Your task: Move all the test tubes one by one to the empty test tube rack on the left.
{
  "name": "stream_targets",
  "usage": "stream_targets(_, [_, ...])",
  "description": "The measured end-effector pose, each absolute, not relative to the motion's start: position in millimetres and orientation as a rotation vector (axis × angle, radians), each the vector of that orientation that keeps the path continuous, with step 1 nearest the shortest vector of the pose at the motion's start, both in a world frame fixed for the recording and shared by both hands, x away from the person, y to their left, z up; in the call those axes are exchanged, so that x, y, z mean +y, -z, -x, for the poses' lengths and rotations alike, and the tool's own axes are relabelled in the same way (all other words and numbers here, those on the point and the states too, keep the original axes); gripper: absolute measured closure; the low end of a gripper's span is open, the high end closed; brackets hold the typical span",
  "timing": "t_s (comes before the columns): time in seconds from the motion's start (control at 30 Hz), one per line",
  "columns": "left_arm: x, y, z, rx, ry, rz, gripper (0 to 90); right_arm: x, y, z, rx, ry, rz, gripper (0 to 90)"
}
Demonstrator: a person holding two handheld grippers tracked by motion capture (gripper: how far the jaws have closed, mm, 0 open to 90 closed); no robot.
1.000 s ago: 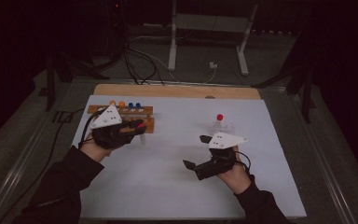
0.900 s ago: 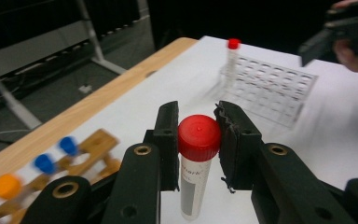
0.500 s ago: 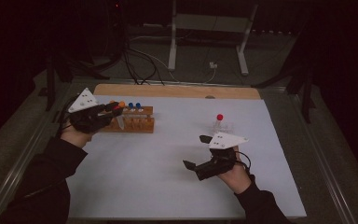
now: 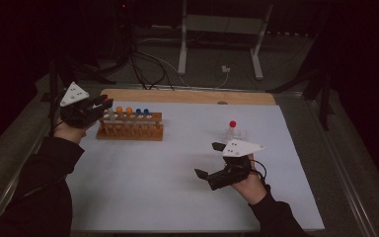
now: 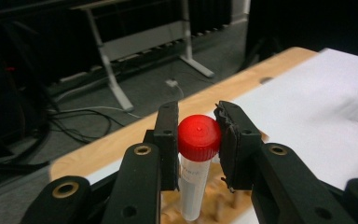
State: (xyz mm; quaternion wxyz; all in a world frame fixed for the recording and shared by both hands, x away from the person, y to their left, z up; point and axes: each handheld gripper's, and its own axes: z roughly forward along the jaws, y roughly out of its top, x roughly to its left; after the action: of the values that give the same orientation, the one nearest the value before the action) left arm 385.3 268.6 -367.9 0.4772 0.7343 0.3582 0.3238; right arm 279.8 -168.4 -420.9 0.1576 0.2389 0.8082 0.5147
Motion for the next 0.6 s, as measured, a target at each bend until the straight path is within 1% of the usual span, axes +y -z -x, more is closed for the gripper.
stream_targets(0.23, [267, 369, -400, 0.911, -0.848, -1.76, 71.8, -169, 421, -280, 2.313, -1.473, -0.681, 0.0])
stream_targets(0.27, [266, 370, -402, 0.916, -0.875, -1.764, 71.8, -170, 421, -280, 2.313, -1.474, -0.685, 0.0])
stream_targets(0.33, [267, 373, -407, 0.93, -0.865, -1.754, 71.8, -170, 421, -280, 2.312, -1.472, -0.684, 0.0])
stream_targets(0.37, [266, 375, -408, 0.934, -0.889, -1.759, 71.9, -170, 421, -280, 2.313, -1.473, -0.685, 0.0])
stream_targets(0.43, [268, 379, -413, 0.949, -0.879, -1.754, 71.8, -170, 420, -280, 2.313, -1.473, -0.682, 0.0])
stream_targets(0.5, [269, 385, -417, 0.971, -0.901, -1.757, 71.8, -171, 420, -280, 2.309, -1.474, -0.681, 0.0])
stream_targets(0.53, [270, 387, -419, 0.983, -0.884, -1.748, 71.8, -171, 420, -280, 2.307, -1.477, -0.682, 0.0])
stream_targets(0.6, [271, 393, -421, 0.995, -0.891, -1.748, 71.8, -172, 420, -280, 2.307, -1.475, -0.683, 0.0])
